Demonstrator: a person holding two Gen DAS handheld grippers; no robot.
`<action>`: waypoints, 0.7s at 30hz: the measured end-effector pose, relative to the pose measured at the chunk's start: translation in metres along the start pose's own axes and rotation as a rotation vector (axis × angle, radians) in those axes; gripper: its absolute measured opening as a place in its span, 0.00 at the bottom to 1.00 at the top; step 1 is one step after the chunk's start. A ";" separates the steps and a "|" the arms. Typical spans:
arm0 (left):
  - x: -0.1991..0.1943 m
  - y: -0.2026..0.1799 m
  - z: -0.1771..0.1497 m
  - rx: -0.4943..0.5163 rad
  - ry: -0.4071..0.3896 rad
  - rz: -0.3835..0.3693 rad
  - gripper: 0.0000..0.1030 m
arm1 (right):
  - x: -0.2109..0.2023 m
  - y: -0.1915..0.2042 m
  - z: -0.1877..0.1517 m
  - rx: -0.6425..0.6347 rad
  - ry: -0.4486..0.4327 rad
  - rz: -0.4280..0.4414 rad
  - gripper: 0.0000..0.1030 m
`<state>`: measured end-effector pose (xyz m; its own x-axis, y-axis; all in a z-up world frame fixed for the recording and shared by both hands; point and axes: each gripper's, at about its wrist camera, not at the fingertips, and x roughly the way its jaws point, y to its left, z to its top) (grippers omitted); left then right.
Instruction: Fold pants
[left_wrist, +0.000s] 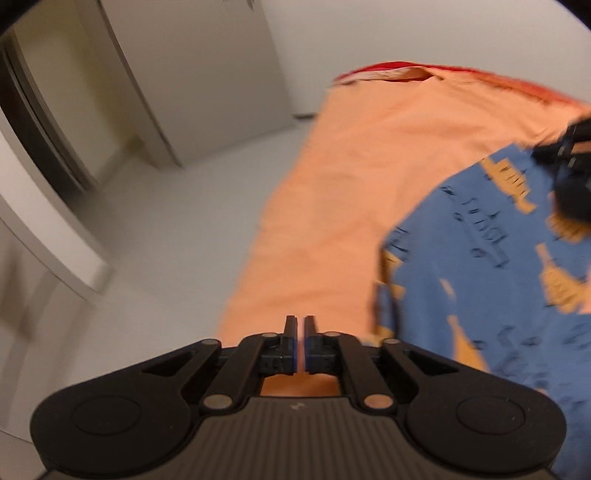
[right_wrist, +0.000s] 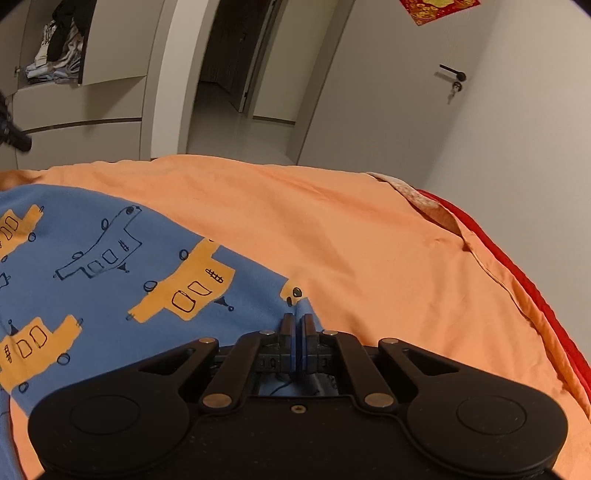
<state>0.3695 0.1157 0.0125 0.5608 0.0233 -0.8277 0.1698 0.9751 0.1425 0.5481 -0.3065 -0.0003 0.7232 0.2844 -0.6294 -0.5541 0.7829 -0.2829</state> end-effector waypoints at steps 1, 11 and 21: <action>0.003 0.003 0.000 -0.019 0.019 -0.046 0.19 | -0.004 0.000 -0.004 0.002 0.002 -0.002 0.01; 0.040 0.002 -0.002 -0.118 0.147 -0.153 0.24 | -0.009 -0.001 -0.036 0.018 0.074 0.010 0.00; -0.016 -0.045 -0.030 0.083 -0.030 0.299 0.36 | -0.004 0.003 -0.035 0.045 0.046 0.005 0.00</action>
<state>0.3282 0.0780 0.0032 0.6194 0.2987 -0.7260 0.0585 0.9046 0.4222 0.5292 -0.3246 -0.0244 0.7000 0.2630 -0.6639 -0.5374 0.8062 -0.2474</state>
